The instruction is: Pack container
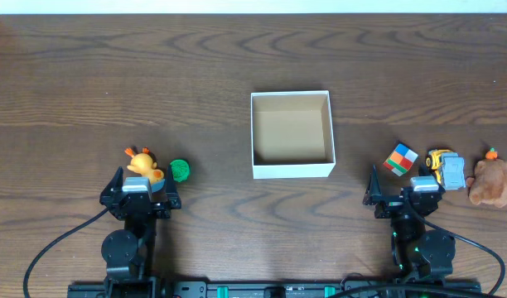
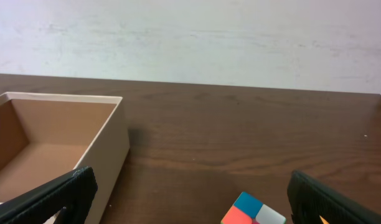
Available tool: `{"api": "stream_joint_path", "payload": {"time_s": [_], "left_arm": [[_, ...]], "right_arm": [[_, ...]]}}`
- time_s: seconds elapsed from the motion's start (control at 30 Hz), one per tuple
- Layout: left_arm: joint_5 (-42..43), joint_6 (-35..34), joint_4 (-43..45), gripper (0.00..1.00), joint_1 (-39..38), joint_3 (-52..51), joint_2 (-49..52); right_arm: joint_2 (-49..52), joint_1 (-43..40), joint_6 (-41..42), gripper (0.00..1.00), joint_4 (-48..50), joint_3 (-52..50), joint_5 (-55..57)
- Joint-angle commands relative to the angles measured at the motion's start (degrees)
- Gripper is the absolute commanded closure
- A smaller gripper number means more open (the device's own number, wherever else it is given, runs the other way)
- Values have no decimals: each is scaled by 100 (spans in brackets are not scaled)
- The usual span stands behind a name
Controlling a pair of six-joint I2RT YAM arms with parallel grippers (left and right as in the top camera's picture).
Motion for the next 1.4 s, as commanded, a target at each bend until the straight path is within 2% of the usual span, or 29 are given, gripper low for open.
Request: {"api": "stream_joint_path", "payload": {"time_s": [0.0,0.53,0.8,0.9,1.0,1.17,1.27,1.37], "left_arm": [[-44,-50,-258,2,-17,-57,-35],[-44,-50,-205,2,-17,-57,-35],[-155,-11,-166,2,-11,-57,-33],[-105,-796,-175,2,-13,46,-31],[-105,-1285,-909,2,-13,498,35],[-111,-1276,-2317,2,-11,1814,627],[-114,-1279,-3010,2,-11,2752,1366],[-114,-1279,-3630,2,-13,3558,2159]], "right_arm": [[-33,31,-63,1,-26,-9,2],[-33,31,-39,1,-28,-9,-22],[0,31,739,1,-4,-7,-387],[87,28,756,1,-166,118,-494],[280,13,752,1,-605,544,-350],[1086,-188,686,1,-1366,1720,-146],[1930,-485,682,1,-2153,2708,-146],[2966,-890,310,1,-3067,3783,-350]]}}
